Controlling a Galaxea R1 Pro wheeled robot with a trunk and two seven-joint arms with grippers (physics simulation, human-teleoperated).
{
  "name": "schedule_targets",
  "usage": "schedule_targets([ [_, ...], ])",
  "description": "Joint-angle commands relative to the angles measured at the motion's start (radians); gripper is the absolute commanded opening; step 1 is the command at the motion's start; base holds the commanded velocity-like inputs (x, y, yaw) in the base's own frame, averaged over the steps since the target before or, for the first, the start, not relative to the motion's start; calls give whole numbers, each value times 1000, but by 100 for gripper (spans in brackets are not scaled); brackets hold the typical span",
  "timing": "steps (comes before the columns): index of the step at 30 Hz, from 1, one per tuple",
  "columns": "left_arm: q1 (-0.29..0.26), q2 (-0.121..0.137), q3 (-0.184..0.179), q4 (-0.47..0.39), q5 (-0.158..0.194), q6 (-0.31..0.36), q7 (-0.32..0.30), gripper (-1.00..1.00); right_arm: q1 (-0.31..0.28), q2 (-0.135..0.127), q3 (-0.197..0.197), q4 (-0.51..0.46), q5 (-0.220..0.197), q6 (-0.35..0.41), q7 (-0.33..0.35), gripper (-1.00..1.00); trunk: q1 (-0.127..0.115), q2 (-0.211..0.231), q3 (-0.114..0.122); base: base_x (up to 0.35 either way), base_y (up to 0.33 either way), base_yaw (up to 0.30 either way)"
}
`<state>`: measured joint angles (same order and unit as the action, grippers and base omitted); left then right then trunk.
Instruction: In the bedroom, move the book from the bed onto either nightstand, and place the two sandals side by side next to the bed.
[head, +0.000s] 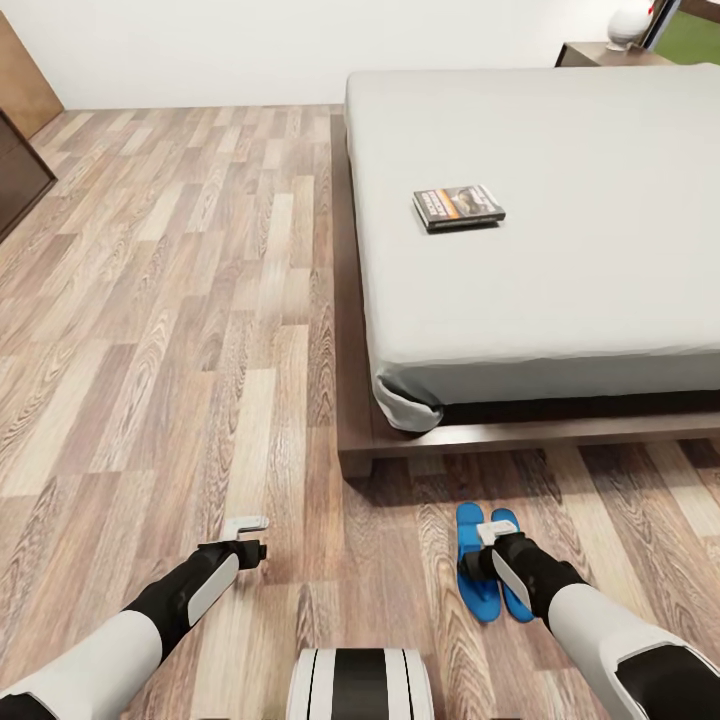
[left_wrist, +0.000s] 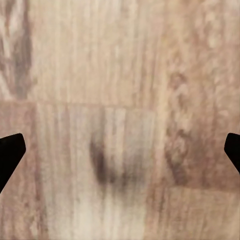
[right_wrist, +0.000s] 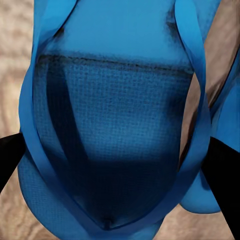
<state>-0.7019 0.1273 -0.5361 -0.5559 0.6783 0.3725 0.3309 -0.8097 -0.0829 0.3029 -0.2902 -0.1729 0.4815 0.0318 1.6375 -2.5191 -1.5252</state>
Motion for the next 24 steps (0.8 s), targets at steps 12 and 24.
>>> schedule_targets([
  [12,-1,2,-8,-2,10,2,10,100,0,-1,8,-3,-14,5,-5,-100,3,-2,-28,0,0,0],
  [24,-1,2,-8,-2,10,2,10,100,0,-1,8,-8,-14,-3,-17,-100,4,-3,-39,0,0,0],
])
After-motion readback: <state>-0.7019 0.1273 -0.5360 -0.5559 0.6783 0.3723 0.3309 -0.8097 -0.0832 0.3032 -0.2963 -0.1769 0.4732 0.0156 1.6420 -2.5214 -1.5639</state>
